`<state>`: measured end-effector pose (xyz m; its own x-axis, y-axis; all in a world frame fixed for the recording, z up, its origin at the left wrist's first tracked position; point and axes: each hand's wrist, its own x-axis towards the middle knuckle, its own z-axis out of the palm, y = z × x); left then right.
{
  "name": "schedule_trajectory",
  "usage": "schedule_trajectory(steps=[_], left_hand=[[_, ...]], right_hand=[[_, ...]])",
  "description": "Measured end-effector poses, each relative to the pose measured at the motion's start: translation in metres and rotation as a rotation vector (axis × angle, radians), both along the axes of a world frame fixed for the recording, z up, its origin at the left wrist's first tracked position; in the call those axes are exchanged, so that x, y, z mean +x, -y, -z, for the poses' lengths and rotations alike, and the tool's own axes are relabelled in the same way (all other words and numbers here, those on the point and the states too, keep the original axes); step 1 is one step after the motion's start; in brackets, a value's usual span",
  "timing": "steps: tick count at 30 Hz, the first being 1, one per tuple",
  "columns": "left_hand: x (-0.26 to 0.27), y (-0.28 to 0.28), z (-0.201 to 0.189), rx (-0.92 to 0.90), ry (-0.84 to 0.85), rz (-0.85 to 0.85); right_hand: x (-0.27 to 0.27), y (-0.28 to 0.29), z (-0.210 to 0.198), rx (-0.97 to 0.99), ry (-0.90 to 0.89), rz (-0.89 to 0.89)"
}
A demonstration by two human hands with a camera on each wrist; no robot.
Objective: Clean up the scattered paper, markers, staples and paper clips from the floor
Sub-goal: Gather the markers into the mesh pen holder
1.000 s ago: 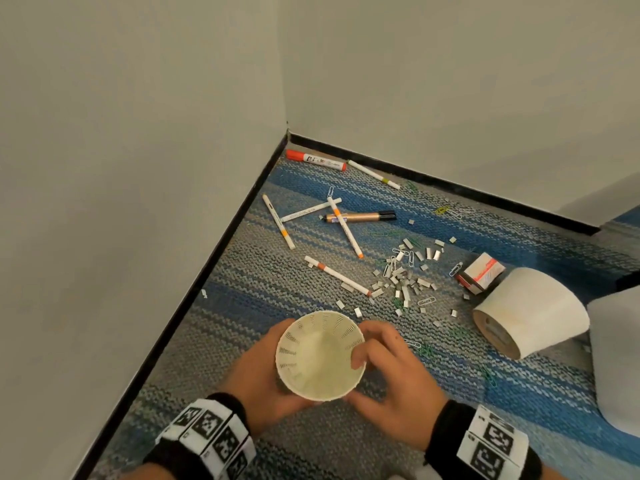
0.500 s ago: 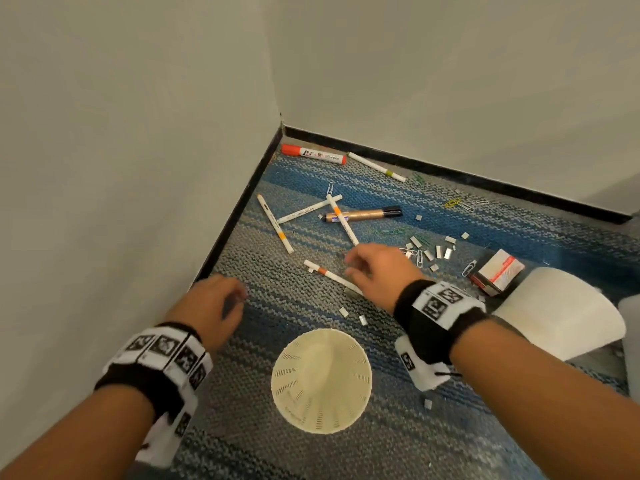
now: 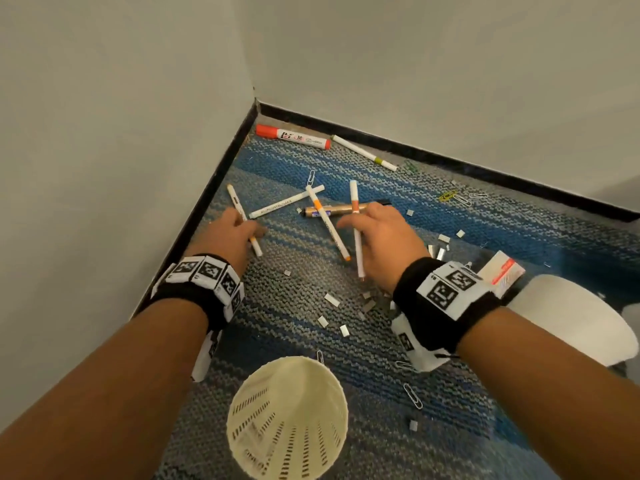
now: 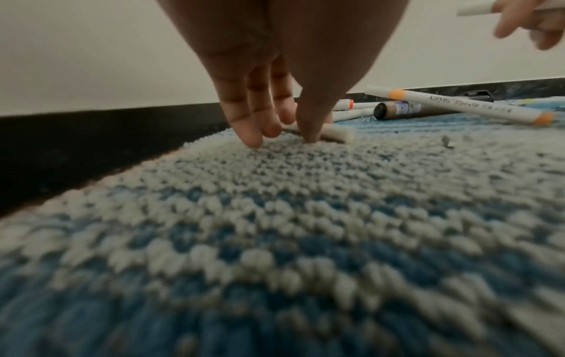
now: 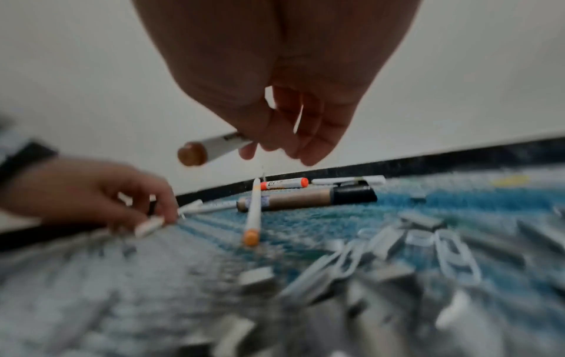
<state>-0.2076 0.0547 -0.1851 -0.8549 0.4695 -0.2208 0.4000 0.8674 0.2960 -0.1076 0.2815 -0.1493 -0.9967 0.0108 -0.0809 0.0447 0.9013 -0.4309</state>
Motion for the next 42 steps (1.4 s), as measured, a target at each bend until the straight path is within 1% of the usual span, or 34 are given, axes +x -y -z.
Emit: schedule_trajectory(steps=[2,4,6,8,10,12,14,16,17,18,20,22,23,25,27,31,33,35,38,40,42], left_hand=[[0.003,0.001,-0.003,-0.015,-0.055,0.053],[0.007,-0.001,-0.012,0.026,-0.077,0.072],[0.012,-0.004,-0.024,0.11,-0.12,0.102],[0.019,-0.005,-0.04,0.19,-0.154,0.108],[0.027,-0.005,-0.058,0.288,-0.16,0.02],[0.036,-0.002,-0.078,0.38,-0.165,-0.077],[0.044,0.005,-0.098,0.508,-0.173,-0.127],[0.053,0.014,-0.12,0.647,-0.188,-0.123],[0.059,0.017,-0.131,0.693,-0.194,-0.115],[0.065,0.021,-0.142,0.717,-0.198,-0.108],[0.082,0.025,-0.159,0.739,-0.198,-0.071],[0.101,0.027,-0.171,0.727,-0.206,0.012],[0.11,0.027,-0.175,0.708,-0.206,0.06],[0.126,0.026,-0.181,0.671,-0.209,0.154],[0.138,0.028,-0.182,0.669,-0.215,0.207],[0.156,0.038,-0.161,0.652,-0.147,0.204],[0.162,0.044,-0.145,0.61,-0.097,0.189],[0.167,0.049,-0.131,0.584,-0.032,0.199],[0.171,0.055,-0.119,0.552,-0.018,0.226],[0.169,0.058,-0.117,0.534,0.001,0.245],[0.162,0.06,-0.122,0.502,-0.028,0.254]], right_hand=[[-0.011,-0.002,0.0,0.206,0.038,-0.102],[-0.022,0.0,0.002,0.322,0.093,-0.209],[-0.029,0.006,0.007,0.402,0.13,-0.298],[-0.034,0.01,0.01,0.457,0.146,-0.336],[-0.036,0.011,0.011,0.471,0.142,-0.332],[-0.035,0.008,0.009,0.402,0.082,-0.287],[-0.027,0.008,0.001,0.208,-0.111,-0.178],[-0.014,0.006,-0.01,-0.016,-0.3,-0.005],[-0.005,0.006,-0.017,-0.092,-0.361,0.047],[0.005,0.007,-0.025,-0.133,-0.402,0.063],[0.026,0.012,-0.047,-0.213,-0.483,0.037],[0.048,0.022,-0.073,-0.333,-0.519,-0.01],[0.06,0.028,-0.086,-0.416,-0.501,-0.034],[0.081,0.044,-0.107,-0.575,-0.394,-0.073],[0.098,0.058,-0.116,-0.649,-0.27,-0.12],[0.114,0.078,-0.096,-0.534,-0.093,-0.208],[0.118,0.085,-0.084,-0.474,-0.053,-0.232],[0.12,0.091,-0.078,-0.446,-0.033,-0.22],[0.121,0.095,-0.078,-0.437,0.007,-0.183],[0.122,0.092,-0.079,-0.435,0.009,-0.146],[0.122,0.083,-0.083,-0.439,-0.006,-0.103]])
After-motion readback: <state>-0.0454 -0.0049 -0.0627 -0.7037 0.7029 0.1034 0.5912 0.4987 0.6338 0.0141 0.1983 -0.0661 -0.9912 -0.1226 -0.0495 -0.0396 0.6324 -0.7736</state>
